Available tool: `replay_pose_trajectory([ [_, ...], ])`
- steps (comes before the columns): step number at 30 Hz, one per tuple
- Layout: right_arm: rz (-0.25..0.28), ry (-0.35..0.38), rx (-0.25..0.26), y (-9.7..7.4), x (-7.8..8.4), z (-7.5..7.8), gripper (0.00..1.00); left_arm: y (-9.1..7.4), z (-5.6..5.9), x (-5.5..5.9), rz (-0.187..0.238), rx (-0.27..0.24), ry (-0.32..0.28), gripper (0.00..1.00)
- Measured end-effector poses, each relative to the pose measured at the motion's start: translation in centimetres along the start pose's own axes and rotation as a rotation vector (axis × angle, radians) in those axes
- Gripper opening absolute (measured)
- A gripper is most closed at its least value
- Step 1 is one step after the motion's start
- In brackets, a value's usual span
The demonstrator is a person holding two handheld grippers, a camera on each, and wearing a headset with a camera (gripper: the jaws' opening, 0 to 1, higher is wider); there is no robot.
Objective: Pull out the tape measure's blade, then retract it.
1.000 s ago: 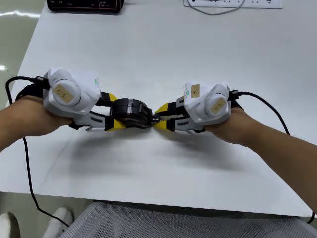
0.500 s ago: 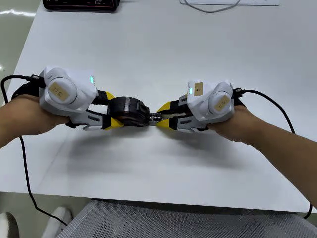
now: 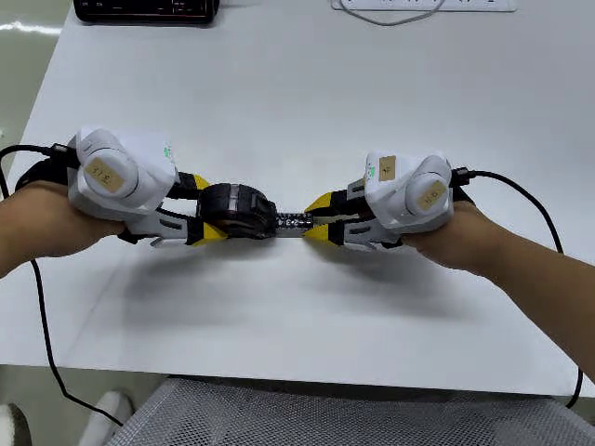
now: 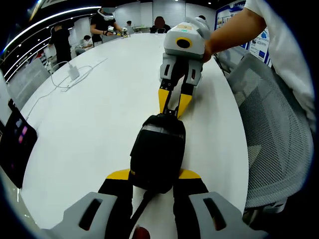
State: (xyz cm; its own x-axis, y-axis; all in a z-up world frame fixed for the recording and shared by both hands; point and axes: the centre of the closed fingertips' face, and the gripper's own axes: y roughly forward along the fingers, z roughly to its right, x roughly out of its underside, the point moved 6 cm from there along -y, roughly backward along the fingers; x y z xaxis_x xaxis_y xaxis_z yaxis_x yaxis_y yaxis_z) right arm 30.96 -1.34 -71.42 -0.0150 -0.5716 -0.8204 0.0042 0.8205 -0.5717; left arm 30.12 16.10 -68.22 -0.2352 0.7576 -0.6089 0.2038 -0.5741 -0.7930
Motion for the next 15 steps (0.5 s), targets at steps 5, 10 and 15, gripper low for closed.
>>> replay_pose_trajectory([
  [5, -0.005, 0.007, 0.006, -0.6, 0.3, -0.1, 0.10, 0.0, 0.0, 0.0, 0.002, -0.003, -0.001, 0.25],
  [10, -0.011, 0.015, 0.010, -1.1, 0.6, -0.1, 0.11, 0.0, 0.0, -0.1, 0.001, -0.003, 0.000, 0.25],
  [15, -0.018, 0.017, 0.011, -1.6, 0.9, -0.1, 0.10, 0.0, 0.0, 0.0, 0.003, -0.003, -0.001, 0.25],
])
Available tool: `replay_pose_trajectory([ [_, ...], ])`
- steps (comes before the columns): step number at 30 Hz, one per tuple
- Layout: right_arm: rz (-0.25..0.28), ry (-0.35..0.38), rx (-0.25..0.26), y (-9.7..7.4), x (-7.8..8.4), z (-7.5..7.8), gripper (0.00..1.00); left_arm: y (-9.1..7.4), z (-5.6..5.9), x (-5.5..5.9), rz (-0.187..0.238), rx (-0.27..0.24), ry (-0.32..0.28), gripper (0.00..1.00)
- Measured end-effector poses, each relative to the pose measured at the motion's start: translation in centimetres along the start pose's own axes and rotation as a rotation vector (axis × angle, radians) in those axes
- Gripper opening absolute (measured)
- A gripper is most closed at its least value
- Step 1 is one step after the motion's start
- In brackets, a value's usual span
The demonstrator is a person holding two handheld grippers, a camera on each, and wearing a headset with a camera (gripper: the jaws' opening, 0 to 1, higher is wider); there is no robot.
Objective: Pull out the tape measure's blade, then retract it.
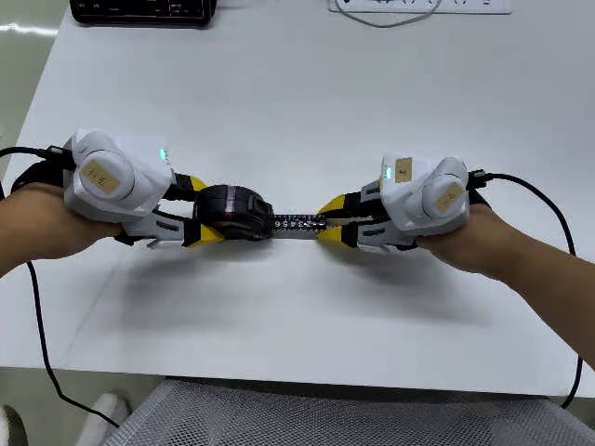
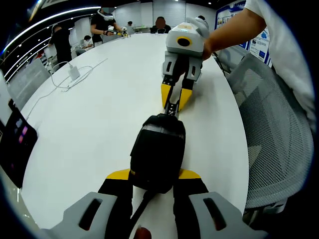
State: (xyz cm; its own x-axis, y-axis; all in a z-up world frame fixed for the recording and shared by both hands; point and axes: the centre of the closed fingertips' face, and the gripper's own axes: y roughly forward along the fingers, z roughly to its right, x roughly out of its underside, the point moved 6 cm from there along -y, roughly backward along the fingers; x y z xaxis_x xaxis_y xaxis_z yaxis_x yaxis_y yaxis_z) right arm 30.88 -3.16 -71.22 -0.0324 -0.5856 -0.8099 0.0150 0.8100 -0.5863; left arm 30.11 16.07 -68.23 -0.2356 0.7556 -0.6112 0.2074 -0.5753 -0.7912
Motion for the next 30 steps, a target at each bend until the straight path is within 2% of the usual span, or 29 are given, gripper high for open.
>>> replay_pose_trajectory([
  [30, -0.021, 0.034, 0.034, -3.3, 2.1, 0.1, 0.10, 0.0, 0.0, 0.0, 0.003, -0.001, -0.003, 0.26],
])
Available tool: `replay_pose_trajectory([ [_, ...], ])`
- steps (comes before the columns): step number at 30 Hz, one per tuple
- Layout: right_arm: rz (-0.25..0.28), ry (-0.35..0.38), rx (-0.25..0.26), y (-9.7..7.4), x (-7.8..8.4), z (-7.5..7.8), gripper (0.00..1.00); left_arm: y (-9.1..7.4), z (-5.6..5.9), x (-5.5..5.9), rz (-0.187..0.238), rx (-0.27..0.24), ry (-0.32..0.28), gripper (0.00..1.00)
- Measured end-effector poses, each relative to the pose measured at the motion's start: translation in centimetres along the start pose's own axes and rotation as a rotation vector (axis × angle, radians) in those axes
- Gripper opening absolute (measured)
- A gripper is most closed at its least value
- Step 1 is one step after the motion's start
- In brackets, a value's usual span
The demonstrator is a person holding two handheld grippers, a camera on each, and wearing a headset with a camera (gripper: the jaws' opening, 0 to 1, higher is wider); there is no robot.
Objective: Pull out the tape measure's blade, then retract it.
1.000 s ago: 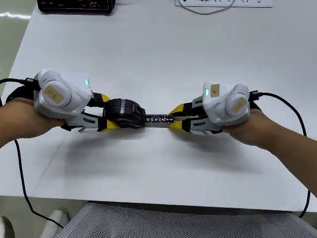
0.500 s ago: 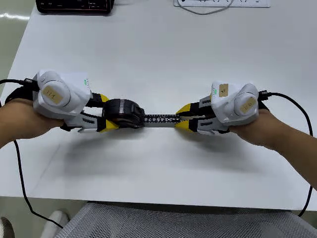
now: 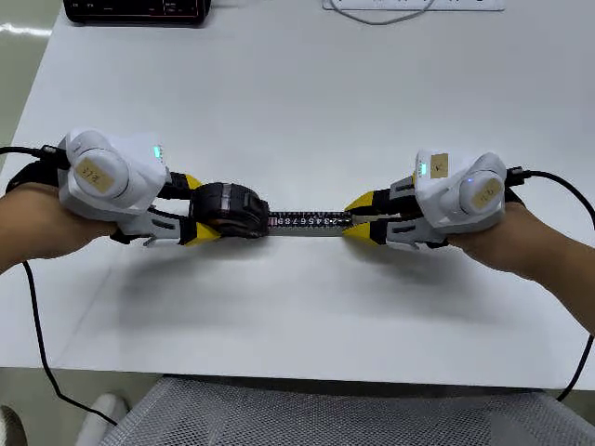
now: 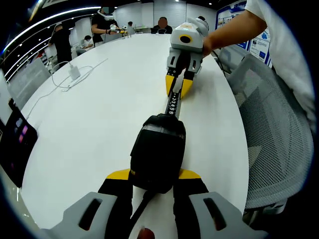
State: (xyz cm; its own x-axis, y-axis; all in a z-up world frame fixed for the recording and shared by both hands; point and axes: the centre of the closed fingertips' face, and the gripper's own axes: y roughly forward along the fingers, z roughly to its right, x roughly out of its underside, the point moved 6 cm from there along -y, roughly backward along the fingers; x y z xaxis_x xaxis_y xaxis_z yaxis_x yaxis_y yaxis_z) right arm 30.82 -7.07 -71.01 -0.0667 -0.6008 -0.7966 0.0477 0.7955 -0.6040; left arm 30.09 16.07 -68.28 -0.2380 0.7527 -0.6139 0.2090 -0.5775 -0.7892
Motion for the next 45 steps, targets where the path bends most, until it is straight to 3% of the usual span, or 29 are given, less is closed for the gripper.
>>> replay_pose_trajectory([
  [17, 0.004, 0.026, 0.014, -1.6, 1.0, 0.4, 0.09, 0.0, 0.0, 0.0, 0.000, -0.001, -0.001, 0.26],
  [45, -0.015, -0.006, 0.005, -1.0, 0.9, 0.2, 0.11, 0.0, 0.1, 0.0, 0.003, -0.003, 0.006, 0.26],
])
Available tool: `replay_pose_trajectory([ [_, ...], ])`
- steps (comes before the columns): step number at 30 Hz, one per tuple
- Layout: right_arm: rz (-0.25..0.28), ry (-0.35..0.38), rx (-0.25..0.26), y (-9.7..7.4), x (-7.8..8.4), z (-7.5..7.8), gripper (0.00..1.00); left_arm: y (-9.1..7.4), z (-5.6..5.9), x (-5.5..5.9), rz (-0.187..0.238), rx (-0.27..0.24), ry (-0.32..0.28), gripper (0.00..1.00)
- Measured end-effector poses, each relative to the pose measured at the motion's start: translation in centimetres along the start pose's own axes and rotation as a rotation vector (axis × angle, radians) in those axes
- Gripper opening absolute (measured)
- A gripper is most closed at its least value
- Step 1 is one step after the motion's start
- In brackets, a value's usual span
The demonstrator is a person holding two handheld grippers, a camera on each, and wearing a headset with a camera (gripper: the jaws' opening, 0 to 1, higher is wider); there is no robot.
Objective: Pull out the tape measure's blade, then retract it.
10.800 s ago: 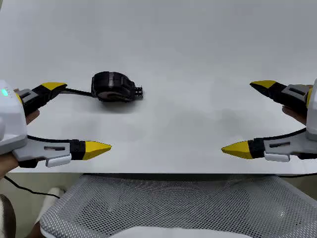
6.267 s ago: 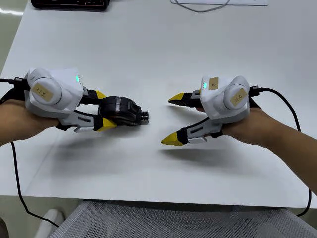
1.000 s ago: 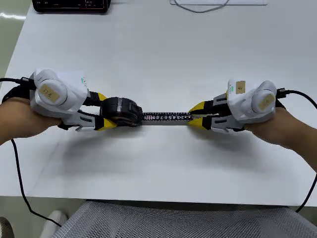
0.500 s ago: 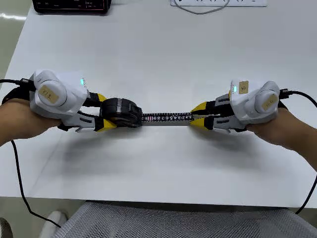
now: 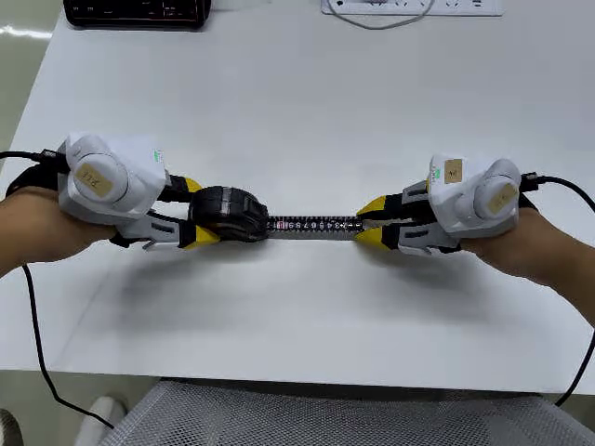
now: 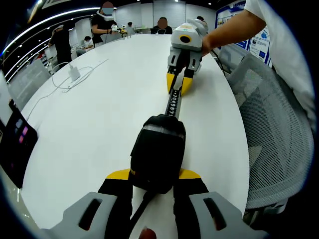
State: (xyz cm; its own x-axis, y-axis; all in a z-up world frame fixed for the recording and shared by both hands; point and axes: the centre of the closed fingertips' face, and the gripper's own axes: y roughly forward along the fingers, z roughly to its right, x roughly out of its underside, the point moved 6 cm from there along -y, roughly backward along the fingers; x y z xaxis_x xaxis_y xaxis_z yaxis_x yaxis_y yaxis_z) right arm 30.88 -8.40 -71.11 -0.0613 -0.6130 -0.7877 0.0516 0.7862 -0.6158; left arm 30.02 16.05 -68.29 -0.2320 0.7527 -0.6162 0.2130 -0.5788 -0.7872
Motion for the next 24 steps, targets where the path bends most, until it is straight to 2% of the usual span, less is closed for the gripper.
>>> replay_pose_trajectory([
  [11, 0.004, -0.014, 0.001, 0.47, -0.37, -0.17, 0.12, 0.03, 0.02, -0.09, 0.001, -0.001, 0.000, 0.26],
  [24, -0.008, -0.046, -0.006, 0.23, -0.17, -0.60, 0.09, 0.00, -0.01, -0.01, 0.002, 0.005, 0.008, 0.26],
])
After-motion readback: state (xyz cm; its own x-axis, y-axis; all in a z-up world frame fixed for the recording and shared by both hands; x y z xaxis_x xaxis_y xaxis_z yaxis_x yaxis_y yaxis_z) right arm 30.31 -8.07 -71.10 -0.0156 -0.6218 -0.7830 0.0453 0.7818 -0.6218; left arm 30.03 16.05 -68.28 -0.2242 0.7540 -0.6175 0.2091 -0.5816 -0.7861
